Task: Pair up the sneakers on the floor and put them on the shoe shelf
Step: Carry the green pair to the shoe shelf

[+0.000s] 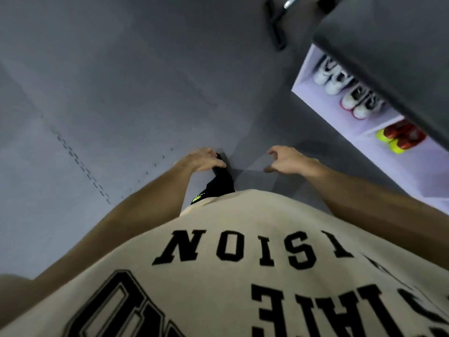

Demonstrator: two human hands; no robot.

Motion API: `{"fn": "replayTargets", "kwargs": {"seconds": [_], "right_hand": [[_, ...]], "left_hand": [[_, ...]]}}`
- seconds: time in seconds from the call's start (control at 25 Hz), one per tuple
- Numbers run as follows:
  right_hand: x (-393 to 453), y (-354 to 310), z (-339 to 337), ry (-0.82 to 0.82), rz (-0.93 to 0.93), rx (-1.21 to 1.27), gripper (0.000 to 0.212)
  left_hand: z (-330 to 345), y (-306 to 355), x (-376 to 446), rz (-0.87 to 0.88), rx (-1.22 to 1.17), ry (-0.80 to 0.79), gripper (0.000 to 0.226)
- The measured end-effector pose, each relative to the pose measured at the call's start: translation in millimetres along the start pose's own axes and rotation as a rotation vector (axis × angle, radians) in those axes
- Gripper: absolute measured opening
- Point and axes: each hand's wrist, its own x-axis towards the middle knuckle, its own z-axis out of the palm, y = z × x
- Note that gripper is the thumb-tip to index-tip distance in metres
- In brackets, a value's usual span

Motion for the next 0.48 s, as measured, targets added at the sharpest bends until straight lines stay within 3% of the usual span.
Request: {"fn": "replayTargets", "kwargs": {"seconds": [0.48], "right_hand": [[170.4,-238.3,-135.3,0.004,-0.032,0.142,0.079]], "left_hand": [[-257.6,-76.2,117.8,-0.031,-0.08,0.03,0.08]]}}
